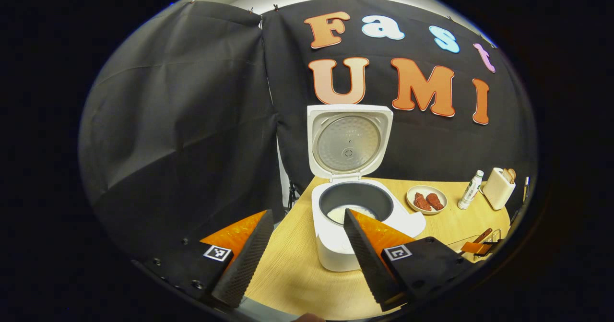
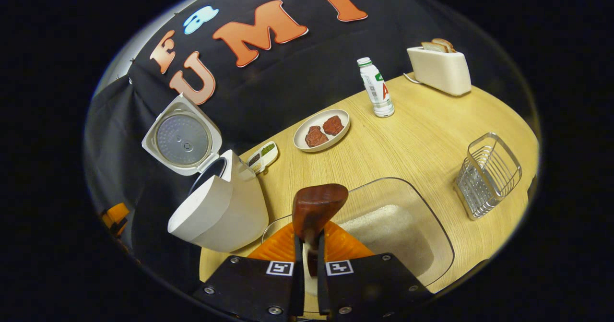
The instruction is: Close the left gripper, press the button to open the rice cooker; take a wooden spoon from the chopstick holder with the right hand, scoop a spoonful of rice and pour it into the rice cooker, then put the wooden spoon back into the chopstick holder.
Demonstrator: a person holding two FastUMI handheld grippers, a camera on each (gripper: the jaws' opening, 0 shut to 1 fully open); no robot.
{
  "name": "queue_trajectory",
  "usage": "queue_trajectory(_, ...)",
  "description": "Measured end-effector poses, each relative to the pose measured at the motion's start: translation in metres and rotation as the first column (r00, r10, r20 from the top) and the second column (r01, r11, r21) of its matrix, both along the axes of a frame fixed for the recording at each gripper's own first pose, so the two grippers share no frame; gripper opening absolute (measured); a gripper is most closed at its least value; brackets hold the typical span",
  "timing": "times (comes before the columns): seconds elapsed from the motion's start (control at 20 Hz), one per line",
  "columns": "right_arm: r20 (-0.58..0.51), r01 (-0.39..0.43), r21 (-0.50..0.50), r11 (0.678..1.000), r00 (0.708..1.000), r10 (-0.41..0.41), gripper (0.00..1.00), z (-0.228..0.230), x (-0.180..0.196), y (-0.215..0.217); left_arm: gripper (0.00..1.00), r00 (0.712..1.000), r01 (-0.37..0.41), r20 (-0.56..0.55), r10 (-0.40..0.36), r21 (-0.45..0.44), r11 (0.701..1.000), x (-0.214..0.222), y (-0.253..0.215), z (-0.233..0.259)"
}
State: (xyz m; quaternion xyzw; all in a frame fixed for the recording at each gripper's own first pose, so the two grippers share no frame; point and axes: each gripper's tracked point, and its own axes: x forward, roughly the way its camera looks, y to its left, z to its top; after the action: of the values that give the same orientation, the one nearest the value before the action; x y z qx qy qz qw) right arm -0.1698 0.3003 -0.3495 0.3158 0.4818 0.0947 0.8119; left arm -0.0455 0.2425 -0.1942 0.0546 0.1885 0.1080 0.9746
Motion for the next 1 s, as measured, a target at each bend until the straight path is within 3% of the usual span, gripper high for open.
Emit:
queue_trajectory(0.25, -0.087, 0.044, 0.129, 0.991, 0.996, -0.033, 0.10, -0.002, -0.002, -0.005, 0.99, 1.000, 0.015, 0.003, -0.015, -0.007, 1.000, 0.006, -0.012, 0.000)
queue_trajectory(0.45, -0.169, 0.132, 0.259, 0.957, 0.982, -0.090, 0.10, 0.000, -0.003, -0.017, 0.99, 0.999, 0.029, 0.013, -0.029, -0.010, 1.000, 0.011, -0.026, 0.003)
queue_trajectory(0.7, -0.173, 0.184, 0.314, 0.931, 0.976, -0.135, 0.10, 0.005, 0.007, -0.045, 0.99, 0.999, 0.036, 0.010, -0.036, -0.021, 0.999, 0.015, -0.040, 0.002)
queue_trajectory(1.0, -0.192, 0.291, 0.432, 0.854, 0.954, -0.229, 0.10, 0.032, 0.034, -0.076, 1.00, 0.999, 0.034, 0.021, -0.034, -0.038, 0.999, 0.019, -0.055, 0.002)
